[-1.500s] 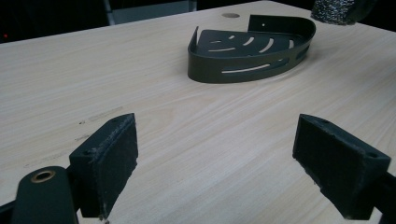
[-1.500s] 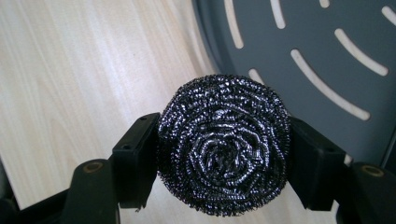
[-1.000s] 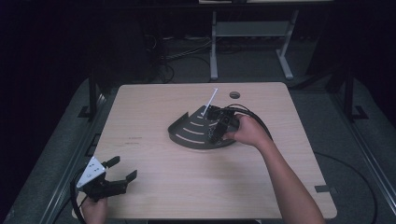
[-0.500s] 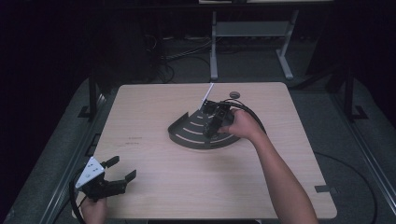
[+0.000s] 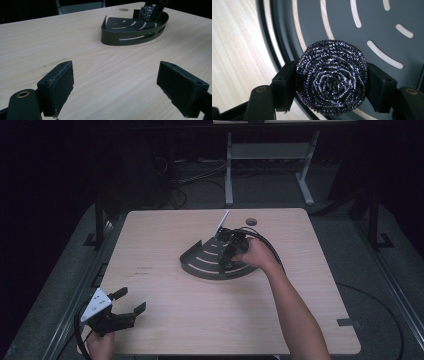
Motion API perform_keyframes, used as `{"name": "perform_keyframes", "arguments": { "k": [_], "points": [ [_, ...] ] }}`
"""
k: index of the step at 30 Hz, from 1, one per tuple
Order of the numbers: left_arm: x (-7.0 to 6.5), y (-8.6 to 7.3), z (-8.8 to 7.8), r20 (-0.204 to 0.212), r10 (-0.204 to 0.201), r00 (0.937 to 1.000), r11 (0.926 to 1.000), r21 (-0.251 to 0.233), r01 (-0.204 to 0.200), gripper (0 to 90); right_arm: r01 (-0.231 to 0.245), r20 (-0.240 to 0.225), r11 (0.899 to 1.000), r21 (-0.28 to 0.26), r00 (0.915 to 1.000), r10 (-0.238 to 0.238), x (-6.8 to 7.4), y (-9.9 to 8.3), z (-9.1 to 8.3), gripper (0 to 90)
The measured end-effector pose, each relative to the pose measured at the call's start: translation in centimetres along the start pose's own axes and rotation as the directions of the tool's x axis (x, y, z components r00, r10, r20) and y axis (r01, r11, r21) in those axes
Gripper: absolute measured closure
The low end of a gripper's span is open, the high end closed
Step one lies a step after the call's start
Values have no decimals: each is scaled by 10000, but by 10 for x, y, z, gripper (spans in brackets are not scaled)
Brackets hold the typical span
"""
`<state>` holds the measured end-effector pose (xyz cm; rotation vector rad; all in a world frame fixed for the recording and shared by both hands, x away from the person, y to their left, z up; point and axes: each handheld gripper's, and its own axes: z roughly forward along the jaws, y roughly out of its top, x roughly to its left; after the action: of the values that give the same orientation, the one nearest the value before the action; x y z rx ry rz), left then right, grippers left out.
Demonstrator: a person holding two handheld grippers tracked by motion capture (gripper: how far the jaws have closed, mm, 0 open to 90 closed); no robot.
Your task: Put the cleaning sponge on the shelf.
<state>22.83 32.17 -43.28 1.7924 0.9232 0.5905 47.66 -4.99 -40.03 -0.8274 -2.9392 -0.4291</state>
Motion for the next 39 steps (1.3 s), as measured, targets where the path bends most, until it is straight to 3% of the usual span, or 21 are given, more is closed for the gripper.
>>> {"name": "perform_keyframes", "arguments": {
  "k": [12,17,21,39],
  "points": [
    [0,0,0,-14,-4,10000,10000,12,4,135,-263,13,9991,339,9997,263,-6,4,17,323],
    [0,0,0,-21,18,10000,10000,9,-17,135,-551,-132,9984,98,9984,552,-10,1,21,324],
    [0,0,-1,-36,3,10000,10000,8,-3,135,-735,-42,9970,255,9973,737,-13,-2,26,323],
    [0,0,0,-4,49,10000,10000,36,-49,135,-795,127,9957,469,9968,790,-13,0,33,316]
  ]
}}
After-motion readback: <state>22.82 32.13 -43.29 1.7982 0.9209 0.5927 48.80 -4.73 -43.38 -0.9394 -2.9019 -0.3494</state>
